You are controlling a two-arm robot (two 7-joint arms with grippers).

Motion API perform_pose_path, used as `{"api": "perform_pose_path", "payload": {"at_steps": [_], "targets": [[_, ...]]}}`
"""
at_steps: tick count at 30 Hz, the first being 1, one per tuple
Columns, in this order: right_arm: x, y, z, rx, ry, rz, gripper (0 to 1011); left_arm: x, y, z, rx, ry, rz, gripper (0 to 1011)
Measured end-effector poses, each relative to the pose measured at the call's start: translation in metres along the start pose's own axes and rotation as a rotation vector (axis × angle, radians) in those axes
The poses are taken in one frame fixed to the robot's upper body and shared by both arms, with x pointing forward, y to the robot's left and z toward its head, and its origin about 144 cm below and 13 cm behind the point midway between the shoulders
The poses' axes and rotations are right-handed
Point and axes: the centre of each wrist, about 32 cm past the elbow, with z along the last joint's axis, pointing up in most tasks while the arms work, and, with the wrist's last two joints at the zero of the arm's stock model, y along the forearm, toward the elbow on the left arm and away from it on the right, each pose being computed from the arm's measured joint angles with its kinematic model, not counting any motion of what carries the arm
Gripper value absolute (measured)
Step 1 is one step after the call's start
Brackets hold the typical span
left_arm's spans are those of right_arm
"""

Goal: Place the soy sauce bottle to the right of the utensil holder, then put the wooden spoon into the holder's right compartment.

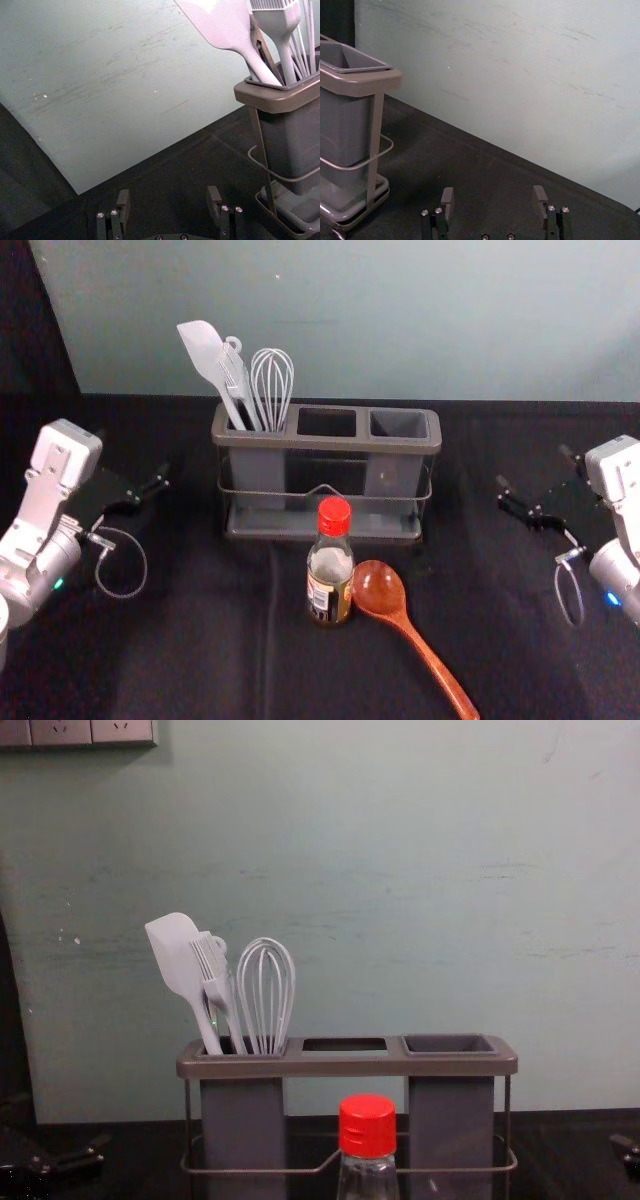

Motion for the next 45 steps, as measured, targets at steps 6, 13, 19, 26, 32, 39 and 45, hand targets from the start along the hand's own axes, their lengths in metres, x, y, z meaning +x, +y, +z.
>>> {"api": "perform_pose_path", "payload": {"at_steps": [6, 13, 19, 26, 32, 39, 45], "targets": [[0.0000, 0.0000, 0.0000, 0.000, 0.000, 0.000, 1003, 0.0000, 0.0000, 0.0000, 0.000, 0.000, 0.000, 1005], [0.0000, 0.0000, 0.0000, 0.000, 0.000, 0.000, 1003, 0.0000, 0.0000, 0.0000, 0.000, 0.000, 0.000, 1005], [0.0000, 0.0000, 0.0000, 0.000, 0.000, 0.000, 1003, 0.0000, 0.0000, 0.0000, 0.000, 0.000, 0.000, 1005], [0.0000, 0.0000, 0.0000, 0.000, 0.000, 0.000, 1003, 0.0000, 0.0000, 0.0000, 0.000, 0.000, 0.000, 1005], [0.0000, 0.0000, 0.0000, 0.000, 0.000, 0.000, 1003, 0.0000, 0.0000, 0.0000, 0.000, 0.000, 0.000, 1005], [0.0000, 0.0000, 0.0000, 0.000, 0.000, 0.000, 1003, 0.0000, 0.0000, 0.0000, 0.000, 0.000, 0.000, 1005], [0.0010, -0.0015, 0.0031, 0.023, -0.006, -0.004, 1003, 0.0000, 0.0000, 0.0000, 0.000, 0.000, 0.000, 1005]]}}
